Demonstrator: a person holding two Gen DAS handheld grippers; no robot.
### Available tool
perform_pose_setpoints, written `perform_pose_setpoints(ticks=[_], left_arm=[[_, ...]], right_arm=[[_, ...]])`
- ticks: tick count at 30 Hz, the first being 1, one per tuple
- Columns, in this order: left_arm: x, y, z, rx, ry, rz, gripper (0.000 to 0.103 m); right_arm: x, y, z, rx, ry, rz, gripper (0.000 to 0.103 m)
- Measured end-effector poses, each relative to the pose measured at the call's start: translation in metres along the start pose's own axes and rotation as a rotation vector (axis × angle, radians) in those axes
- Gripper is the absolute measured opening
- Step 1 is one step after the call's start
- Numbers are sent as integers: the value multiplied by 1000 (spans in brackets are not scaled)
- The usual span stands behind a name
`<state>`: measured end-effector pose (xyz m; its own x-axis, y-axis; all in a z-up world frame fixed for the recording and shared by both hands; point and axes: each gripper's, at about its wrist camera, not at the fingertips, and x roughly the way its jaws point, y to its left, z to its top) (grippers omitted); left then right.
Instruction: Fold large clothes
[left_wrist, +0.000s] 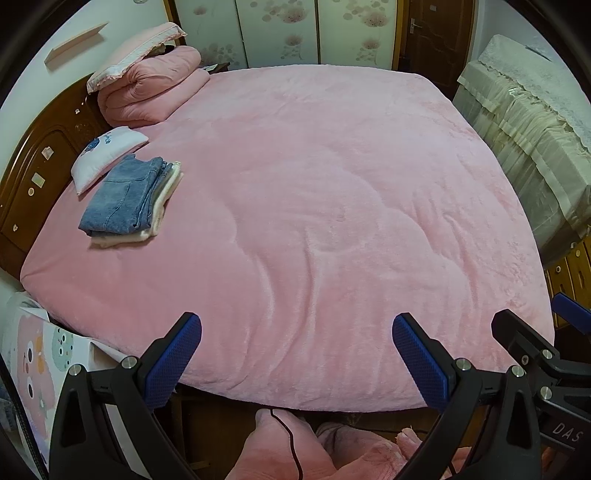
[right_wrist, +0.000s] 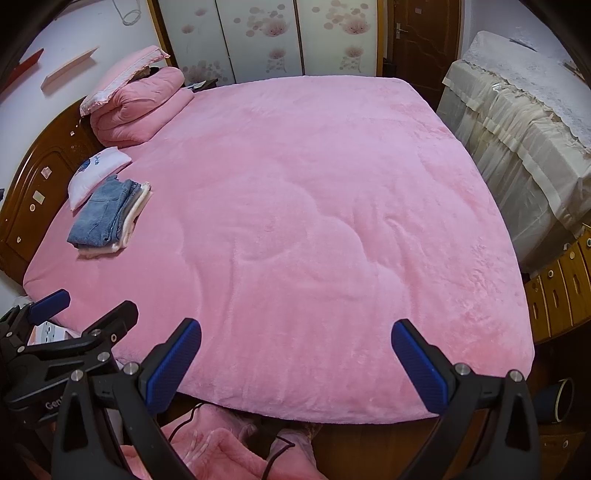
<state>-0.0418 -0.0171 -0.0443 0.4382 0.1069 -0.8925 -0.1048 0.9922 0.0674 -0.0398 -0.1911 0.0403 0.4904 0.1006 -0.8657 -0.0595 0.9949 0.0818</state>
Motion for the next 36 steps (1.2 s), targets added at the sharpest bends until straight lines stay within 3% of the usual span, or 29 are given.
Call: perform_pose_setpoints(ticks=[36], left_arm=[[1, -10, 12, -15, -21, 8, 102]], right_arm=[[6, -2, 7, -1, 0, -7, 103]])
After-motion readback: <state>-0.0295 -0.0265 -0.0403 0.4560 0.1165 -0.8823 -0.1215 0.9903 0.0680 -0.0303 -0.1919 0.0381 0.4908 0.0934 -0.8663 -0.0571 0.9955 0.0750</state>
